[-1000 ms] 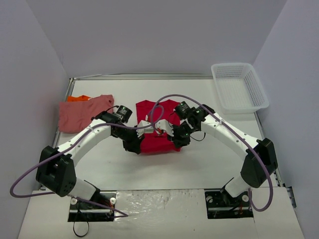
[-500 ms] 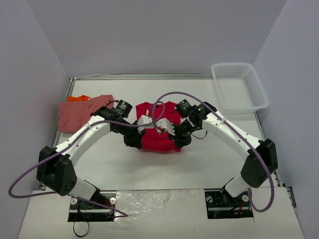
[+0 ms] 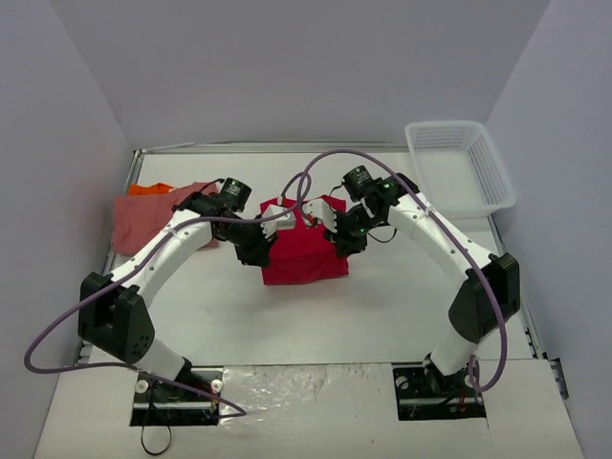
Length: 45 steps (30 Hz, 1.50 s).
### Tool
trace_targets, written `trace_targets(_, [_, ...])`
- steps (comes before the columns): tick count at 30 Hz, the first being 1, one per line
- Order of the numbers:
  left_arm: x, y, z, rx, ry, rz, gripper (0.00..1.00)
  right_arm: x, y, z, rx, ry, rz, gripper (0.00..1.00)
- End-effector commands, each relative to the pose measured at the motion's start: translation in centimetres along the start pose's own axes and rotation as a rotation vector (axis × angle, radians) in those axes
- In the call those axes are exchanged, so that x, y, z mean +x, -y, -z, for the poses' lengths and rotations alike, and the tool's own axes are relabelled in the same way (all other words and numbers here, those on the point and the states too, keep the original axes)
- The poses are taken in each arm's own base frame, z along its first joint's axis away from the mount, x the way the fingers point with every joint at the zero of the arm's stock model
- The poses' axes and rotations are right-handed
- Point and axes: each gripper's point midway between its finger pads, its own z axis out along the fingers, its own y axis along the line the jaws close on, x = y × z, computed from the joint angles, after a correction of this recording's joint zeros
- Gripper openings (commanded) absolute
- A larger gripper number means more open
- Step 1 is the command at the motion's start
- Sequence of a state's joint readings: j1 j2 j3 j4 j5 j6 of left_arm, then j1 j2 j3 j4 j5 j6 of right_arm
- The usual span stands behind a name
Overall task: Fold and stack the t-shirts
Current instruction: Fold the long partially folded tshirt into a neat square
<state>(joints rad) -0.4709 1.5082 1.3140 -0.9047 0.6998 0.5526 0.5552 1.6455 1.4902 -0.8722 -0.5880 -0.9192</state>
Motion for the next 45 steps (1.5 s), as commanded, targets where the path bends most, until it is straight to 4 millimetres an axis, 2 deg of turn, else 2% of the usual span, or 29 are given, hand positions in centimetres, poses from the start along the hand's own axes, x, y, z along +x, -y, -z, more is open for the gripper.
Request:
trace_targets(1, [-2.4,-1.0,1.4,-0.049,0.059,-0.107,0.02,1.1,1.6,0.2,0.02,-0.04,-0.088,0.0])
trace_targets(8, [-2.6,-3.7,1.5,-0.116,0.034,-0.11,0.02,1.2,3.9,0.0,0.039,-0.038,-0.096,0.0])
trace_targets(20, [-4.7,-7.4,1.3,-0.188,0.062,-0.109,0.02,2.4,8.1,-0.6,0.074,-0.049,-0.12,0.0])
trace_targets(24, [-5.6,-8.2,1.2,-0.196,0.076,-0.107,0.02,2.9,9.6,-0.9,0.081,-0.053,-0.132,0.0])
trace_targets(32, [-6.9,-9.8,1.7,-0.226,0.084,-0.119,0.02,2.7,12.6,-0.9,0.119,-0.046,-0.134,0.0])
trace_targets(45, [-6.6,-11.9,0.5,-0.233,0.071,-0.103,0.02,2.6,15.7,-1.7,0.14,-0.019,-0.15,0.0])
